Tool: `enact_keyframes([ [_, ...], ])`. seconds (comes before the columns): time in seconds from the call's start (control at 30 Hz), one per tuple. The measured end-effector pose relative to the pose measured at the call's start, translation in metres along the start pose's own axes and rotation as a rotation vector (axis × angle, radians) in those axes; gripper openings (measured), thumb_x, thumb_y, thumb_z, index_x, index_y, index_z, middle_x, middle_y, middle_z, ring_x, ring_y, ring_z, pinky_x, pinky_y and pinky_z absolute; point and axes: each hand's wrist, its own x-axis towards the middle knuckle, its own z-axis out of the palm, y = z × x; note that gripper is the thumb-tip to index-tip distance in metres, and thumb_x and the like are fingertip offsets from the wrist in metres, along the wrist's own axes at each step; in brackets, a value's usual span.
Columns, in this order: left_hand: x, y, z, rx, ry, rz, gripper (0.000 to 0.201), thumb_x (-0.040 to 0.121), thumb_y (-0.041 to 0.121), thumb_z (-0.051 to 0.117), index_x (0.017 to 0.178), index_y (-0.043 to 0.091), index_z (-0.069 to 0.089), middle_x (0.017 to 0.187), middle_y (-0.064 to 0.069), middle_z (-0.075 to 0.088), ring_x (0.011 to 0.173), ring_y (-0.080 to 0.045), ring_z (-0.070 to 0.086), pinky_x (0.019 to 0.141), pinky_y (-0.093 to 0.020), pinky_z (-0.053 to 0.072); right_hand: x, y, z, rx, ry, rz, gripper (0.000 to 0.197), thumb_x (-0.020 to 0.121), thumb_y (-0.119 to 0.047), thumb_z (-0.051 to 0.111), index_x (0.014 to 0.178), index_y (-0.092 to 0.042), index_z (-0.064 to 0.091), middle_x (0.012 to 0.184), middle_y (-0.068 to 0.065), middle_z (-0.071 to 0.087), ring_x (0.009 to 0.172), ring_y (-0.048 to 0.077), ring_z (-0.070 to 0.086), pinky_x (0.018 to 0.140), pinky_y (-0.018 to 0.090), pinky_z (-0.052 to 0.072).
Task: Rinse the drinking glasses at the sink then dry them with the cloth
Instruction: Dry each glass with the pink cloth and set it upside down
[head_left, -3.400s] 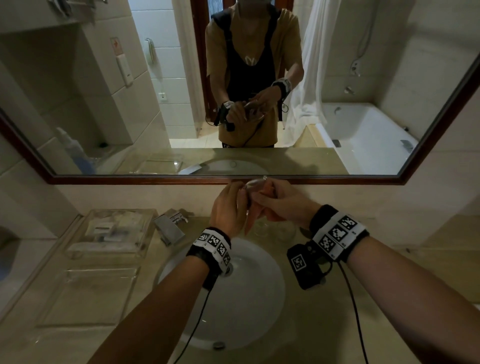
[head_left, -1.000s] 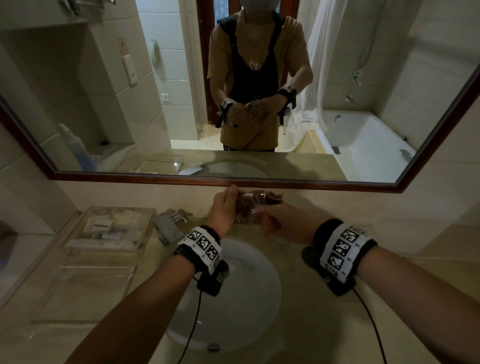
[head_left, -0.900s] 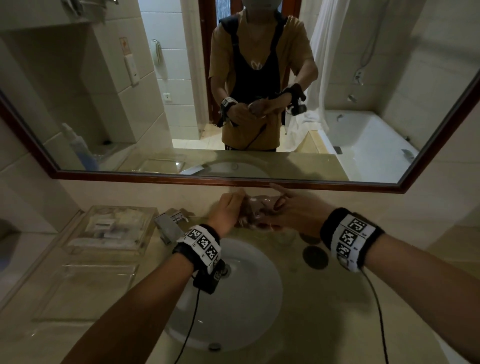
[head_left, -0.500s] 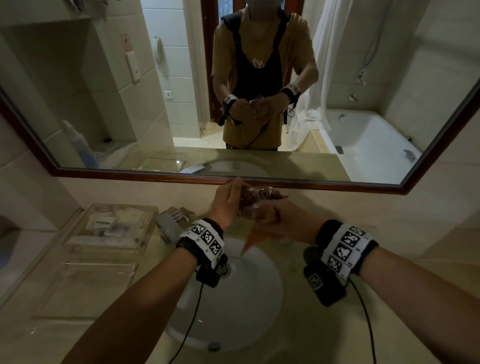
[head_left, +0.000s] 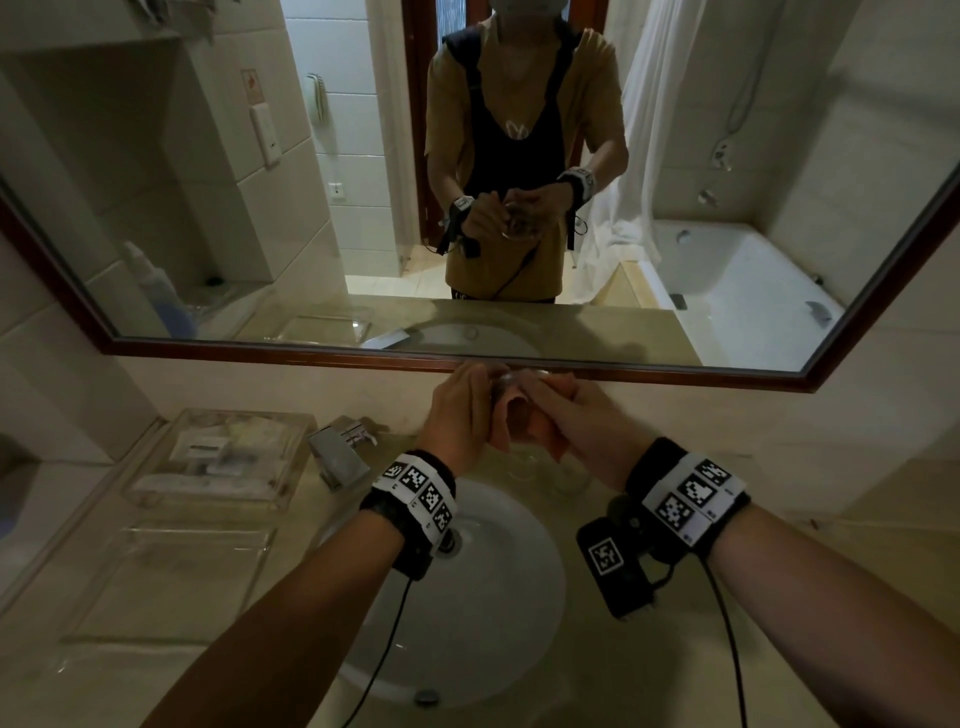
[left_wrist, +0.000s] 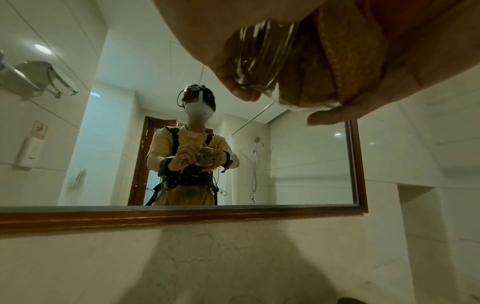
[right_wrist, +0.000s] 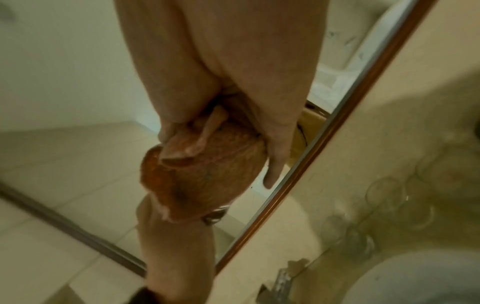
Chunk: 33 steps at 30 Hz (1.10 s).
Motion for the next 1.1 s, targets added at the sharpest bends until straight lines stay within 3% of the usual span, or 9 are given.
enact_keyframes([
  [0.1, 0.002, -0.011, 0.000, 0.019, 0.045, -0.055, 0.025, 0.100, 0.006, 0.041, 0.102, 0.006, 0.065, 0.092, -0.003, 0.066, 0.078, -0.008, 0.059, 0.072, -0.024, 0.051, -0.003, -0.003, -0.008, -0.157, -0.058, -0.023, 0.030, 0.089, -0.035, 0.067, 0.108, -0.013, 0.071, 0.103, 0.023, 0.071, 0.092, 0.035, 0.067, 0.083, 0.044, 0.053],
  [0.17, 0.002, -0.014, 0.000, -0.018, 0.052, -0.096, 0.027, 0.101, 0.007, 0.038, 0.101, 0.007, 0.065, 0.091, -0.006, 0.068, 0.077, -0.013, 0.063, 0.070, -0.027, 0.053, -0.003, -0.005, -0.015, -0.262, -0.050, -0.037, 0.018, 0.089, -0.025, 0.069, 0.105, -0.016, 0.072, 0.098, 0.005, 0.076, 0.092, 0.020, 0.071, 0.081, 0.030, 0.058],
  [0.33, -0.001, -0.013, 0.002, -0.002, 0.001, -0.065, 0.032, 0.102, 0.012, 0.033, 0.095, 0.004, 0.064, 0.083, -0.011, 0.065, 0.069, -0.019, 0.061, 0.062, -0.022, 0.048, -0.003, -0.007, -0.021, -0.216, 0.132, 0.004, 0.022, 0.087, -0.029, 0.070, 0.094, -0.009, 0.072, 0.089, 0.008, 0.075, 0.081, 0.015, 0.071, 0.070, 0.023, 0.058],
  [0.5, -0.003, -0.004, 0.012, 0.068, -0.003, 0.080, 0.033, 0.094, 0.021, 0.042, 0.095, -0.004, 0.064, 0.087, -0.017, 0.066, 0.071, -0.021, 0.062, 0.064, -0.020, 0.048, 0.001, 0.000, -0.004, 0.038, 0.226, 0.104, 0.037, 0.088, -0.035, 0.069, 0.094, 0.001, 0.072, 0.093, 0.033, 0.067, 0.077, 0.033, 0.063, 0.083, 0.054, 0.054],
  [0.67, -0.006, 0.002, 0.012, 0.085, 0.018, 0.161, 0.026, 0.099, 0.005, 0.038, 0.096, -0.004, 0.062, 0.090, -0.016, 0.063, 0.079, -0.016, 0.055, 0.070, -0.025, 0.048, 0.012, 0.000, 0.000, 0.201, 0.305, 0.269, 0.039, 0.088, -0.044, 0.066, 0.092, -0.005, 0.072, 0.055, 0.007, 0.060, 0.067, 0.020, 0.065, 0.084, 0.044, 0.057],
  [0.8, -0.009, 0.006, 0.010, 0.127, -0.011, 0.300, 0.052, 0.103, 0.023, 0.022, 0.097, -0.009, 0.062, 0.092, -0.020, 0.062, 0.085, -0.023, 0.056, 0.077, -0.027, 0.048, 0.017, -0.003, -0.004, 0.369, 0.242, 0.414, 0.047, 0.087, -0.049, 0.066, 0.119, -0.014, 0.066, 0.112, 0.015, 0.071, 0.102, 0.032, 0.067, 0.094, 0.055, 0.051],
  [0.97, -0.012, 0.000, 0.010, 0.020, 0.025, 0.105, 0.049, 0.103, 0.029, 0.023, 0.096, -0.003, 0.060, 0.091, -0.014, 0.061, 0.077, -0.025, 0.059, 0.069, -0.033, 0.050, 0.002, -0.005, -0.008, 0.247, 0.038, 0.294, 0.040, 0.084, -0.040, 0.073, 0.106, -0.007, 0.072, 0.095, 0.019, 0.068, 0.090, 0.030, 0.068, 0.097, 0.051, 0.051],
  [1.03, -0.013, -0.006, 0.010, -0.015, 0.028, 0.027, 0.043, 0.102, 0.027, 0.028, 0.089, 0.002, 0.060, 0.085, -0.009, 0.060, 0.072, -0.020, 0.057, 0.066, -0.028, 0.047, -0.006, -0.006, -0.008, 0.171, -0.059, 0.209, 0.027, 0.087, -0.025, 0.071, 0.108, -0.006, 0.071, 0.087, 0.013, 0.072, 0.078, 0.023, 0.071, 0.076, 0.033, 0.060],
  [1.1, -0.013, -0.011, 0.009, -0.023, 0.014, -0.062, 0.030, 0.099, 0.018, 0.037, 0.092, 0.005, 0.063, 0.088, -0.009, 0.063, 0.076, -0.019, 0.059, 0.068, -0.028, 0.048, -0.013, -0.008, -0.009, 0.064, -0.071, 0.177, 0.016, 0.087, -0.006, 0.069, 0.102, -0.002, 0.067, 0.063, 0.002, 0.065, 0.045, 0.007, 0.056, 0.043, 0.017, 0.046],
])
